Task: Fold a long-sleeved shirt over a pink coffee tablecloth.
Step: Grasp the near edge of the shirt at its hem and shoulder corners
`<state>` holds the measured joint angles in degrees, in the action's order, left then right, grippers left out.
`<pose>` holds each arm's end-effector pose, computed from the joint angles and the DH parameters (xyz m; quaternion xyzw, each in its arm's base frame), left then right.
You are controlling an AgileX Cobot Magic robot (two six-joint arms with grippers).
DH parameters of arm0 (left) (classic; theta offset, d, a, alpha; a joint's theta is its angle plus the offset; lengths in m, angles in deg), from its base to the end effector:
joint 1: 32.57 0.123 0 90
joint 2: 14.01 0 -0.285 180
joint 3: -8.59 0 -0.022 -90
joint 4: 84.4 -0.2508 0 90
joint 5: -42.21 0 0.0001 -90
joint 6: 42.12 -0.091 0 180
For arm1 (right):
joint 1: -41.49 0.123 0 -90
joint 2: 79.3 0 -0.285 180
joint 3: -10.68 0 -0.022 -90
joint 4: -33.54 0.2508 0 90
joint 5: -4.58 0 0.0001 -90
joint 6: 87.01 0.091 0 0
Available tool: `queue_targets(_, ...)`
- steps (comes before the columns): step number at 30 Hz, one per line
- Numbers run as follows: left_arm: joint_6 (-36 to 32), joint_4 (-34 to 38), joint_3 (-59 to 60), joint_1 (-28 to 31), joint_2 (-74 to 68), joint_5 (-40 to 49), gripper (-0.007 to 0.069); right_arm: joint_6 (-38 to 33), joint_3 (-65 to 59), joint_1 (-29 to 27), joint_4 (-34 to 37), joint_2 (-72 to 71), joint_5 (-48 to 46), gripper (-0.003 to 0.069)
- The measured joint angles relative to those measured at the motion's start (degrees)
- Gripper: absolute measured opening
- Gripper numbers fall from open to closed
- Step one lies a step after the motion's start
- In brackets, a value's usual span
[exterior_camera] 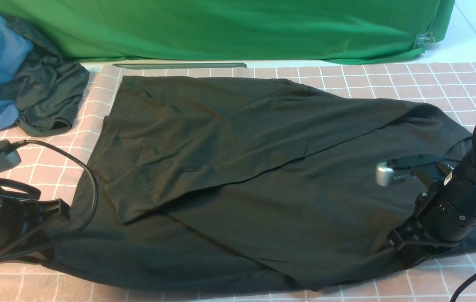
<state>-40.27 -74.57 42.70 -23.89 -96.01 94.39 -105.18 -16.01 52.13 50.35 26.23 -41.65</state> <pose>0.2135 0.0202 0.2264 -0.1361 0.9828 -0.0665 0.1058 0.2727 0.0706 0.1565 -0.1495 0.9829 0.1058 0.0204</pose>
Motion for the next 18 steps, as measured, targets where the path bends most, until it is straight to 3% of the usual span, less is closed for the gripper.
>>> queue_targets(18,2.79,0.02,-2.91,0.00,3.79,1.52,0.0046,0.56,1.06,0.00,-4.29,-13.60,-8.24,0.0039)
